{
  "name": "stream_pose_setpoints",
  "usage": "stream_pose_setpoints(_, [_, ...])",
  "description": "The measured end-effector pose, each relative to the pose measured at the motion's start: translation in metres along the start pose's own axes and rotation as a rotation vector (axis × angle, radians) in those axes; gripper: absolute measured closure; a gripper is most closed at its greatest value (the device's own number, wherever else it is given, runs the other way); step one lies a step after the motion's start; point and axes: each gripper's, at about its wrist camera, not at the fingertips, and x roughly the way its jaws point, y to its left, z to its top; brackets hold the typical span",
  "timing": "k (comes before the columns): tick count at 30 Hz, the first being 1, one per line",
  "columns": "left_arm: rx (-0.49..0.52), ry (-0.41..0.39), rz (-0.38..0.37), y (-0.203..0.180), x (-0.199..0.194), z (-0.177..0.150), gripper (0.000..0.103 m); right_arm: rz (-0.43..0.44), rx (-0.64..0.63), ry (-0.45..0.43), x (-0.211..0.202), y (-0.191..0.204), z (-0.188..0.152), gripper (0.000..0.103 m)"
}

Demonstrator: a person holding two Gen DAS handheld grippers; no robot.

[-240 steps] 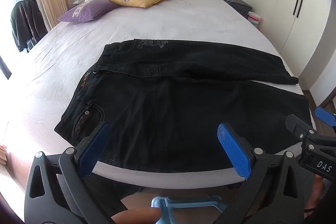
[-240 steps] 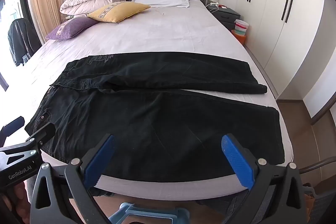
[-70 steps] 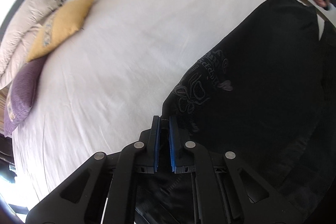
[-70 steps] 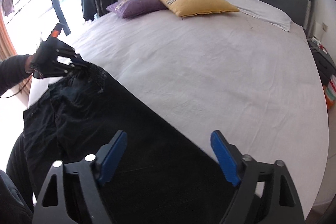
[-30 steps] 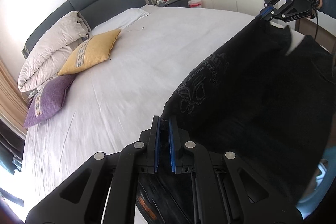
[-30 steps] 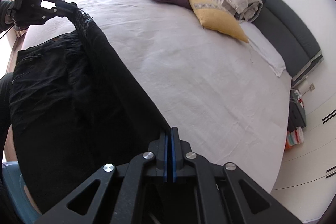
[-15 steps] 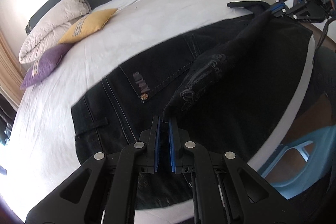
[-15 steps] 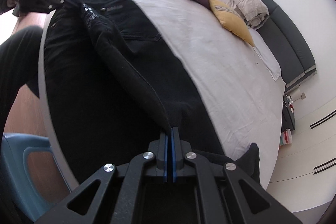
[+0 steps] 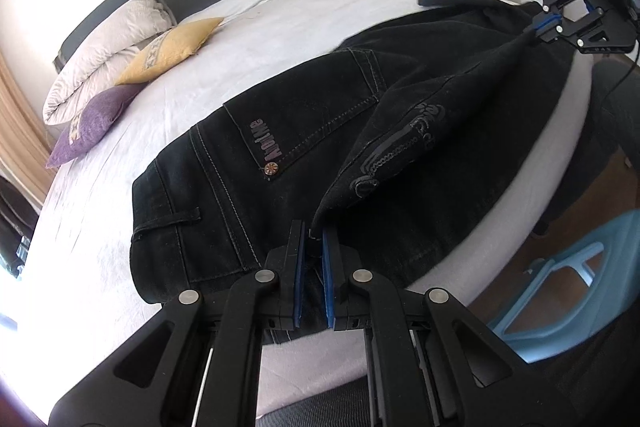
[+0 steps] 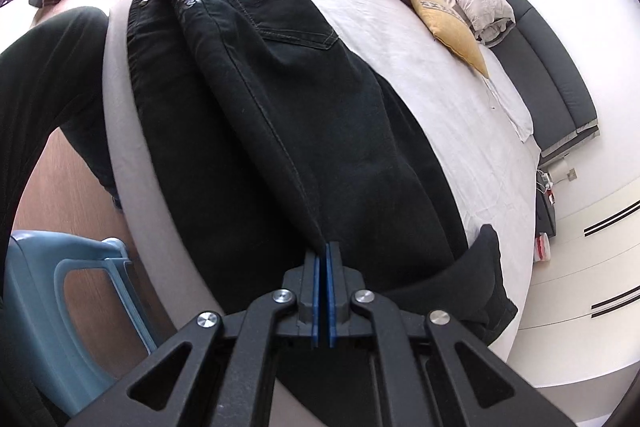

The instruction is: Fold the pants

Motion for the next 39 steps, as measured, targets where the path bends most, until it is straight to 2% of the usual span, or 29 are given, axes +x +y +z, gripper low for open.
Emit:
stream_pose_setpoints(11, [0.037,0.004,-0.034,0.004,-0.016,0.0,0.096,0.001,-0.004,0.023,0.001,-0.002,-0.004,0.099])
stream_pose_setpoints(19, [0.042,0.029,-0.032,0.0,-0.001,-0.009,0.095,-0.004,-0.016,0.048,0.016,0.022,-0.013,0.099])
stream_pose_setpoints(22, [0.072,0.041,-0.021,-0.003,0.0,-0.014,0.093,-0.024,-0.028,0.05,0.019,0.028,-0.013,0.099])
stream_pose_setpoints(26, [0.065,0.069,-0.027,-0.003,0.001,-0.02,0.092,-0.048,-0.013,0.04,0.019,0.034,-0.016,0.097])
stream_pose_setpoints(29, [0.054,0.104,-0.031,-0.003,-0.002,-0.018,0.091,-0.088,-0.046,0.046,0.019,0.045,-0.018,0.09])
stream_pose_setpoints(31, [0.035,0.108,-0.063,-0.001,-0.013,-0.01,0.091,-0.058,-0.007,0.047,0.012,0.043,-0.02,0.072])
stream_pose_setpoints(32, [0.028,0.101,-0.071,-0.001,-0.019,-0.009,0.091,-0.029,0.03,0.043,0.006,0.039,-0.023,0.057])
stream_pose_setpoints(33, [0.02,0.087,-0.079,0.0,-0.026,-0.003,0.091,-0.002,0.071,0.033,-0.002,0.033,-0.027,0.051])
stream_pose_setpoints(37, [-0.041,0.001,-0.076,0.003,-0.038,0.029,0.091,0.045,0.291,-0.006,-0.029,-0.011,-0.034,0.046])
stream_pose_setpoints(39, [-0.077,-0.001,-0.054,0.003,-0.023,0.044,0.091,0.01,0.442,-0.014,-0.03,-0.052,-0.033,0.037])
